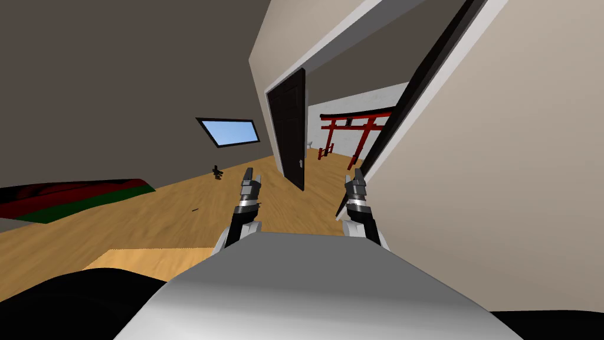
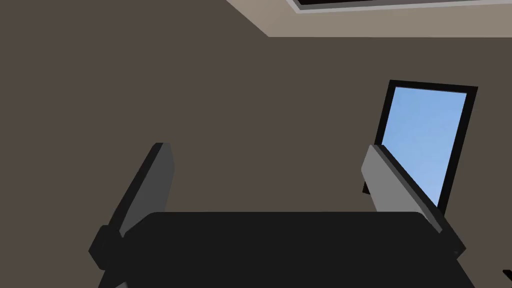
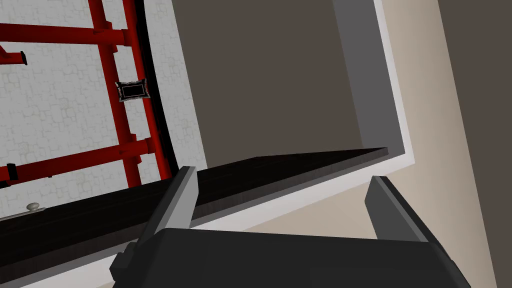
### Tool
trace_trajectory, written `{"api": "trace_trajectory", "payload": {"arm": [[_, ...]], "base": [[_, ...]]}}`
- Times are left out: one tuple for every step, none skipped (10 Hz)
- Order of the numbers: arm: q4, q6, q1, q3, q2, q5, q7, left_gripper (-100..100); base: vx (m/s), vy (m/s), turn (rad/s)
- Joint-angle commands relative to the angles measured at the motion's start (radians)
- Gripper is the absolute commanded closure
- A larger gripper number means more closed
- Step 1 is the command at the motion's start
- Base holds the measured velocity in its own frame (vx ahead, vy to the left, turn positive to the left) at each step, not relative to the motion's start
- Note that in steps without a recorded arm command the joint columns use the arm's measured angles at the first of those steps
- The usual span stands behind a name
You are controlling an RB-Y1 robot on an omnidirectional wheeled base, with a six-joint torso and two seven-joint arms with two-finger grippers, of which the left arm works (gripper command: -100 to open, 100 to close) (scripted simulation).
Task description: Push the door open
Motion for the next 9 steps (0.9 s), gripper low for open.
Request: {"api": "trace_trajectory", "payload": {"arm": [[0.032, -0.009, -0.014, -0.001, 0.008, -0.002, 0.005, -100], [0.057, -0.015, -0.025, -0.001, 0.013, -0.004, 0.009, -100], [0.070, -0.019, -0.030, -0.001, 0.016, -0.005, 0.011, -100], [0.095, -0.026, -0.041, -0.002, 0.022, -0.007, 0.015, -100], [0.113, -0.031, -0.049, -0.002, 0.025, -0.009, 0.017, -100], [0.132, -0.035, -0.057, -0.002, 0.028, -0.010, 0.020, -100], [0.150, -0.040, -0.064, -0.003, 0.031, -0.011, 0.023, -100], [0.168, -0.045, -0.072, -0.003, 0.034, -0.013, 0.025, -100], [0.187, -0.050, -0.080, -0.003, 0.037, -0.014, 0.028, -100]], "base": [[0.042, 0.021, -0.056], [0.097, 0.038, -0.082], [0.101, 0.036, -0.053], [0.103, 0.031, -0.066], [0.086, 0.042, -0.057], [0.079, 0.038, -0.044], [0.077, 0.025, -0.048], [0.070, 0.026, -0.053], [0.072, 0.023, -0.052]]}}
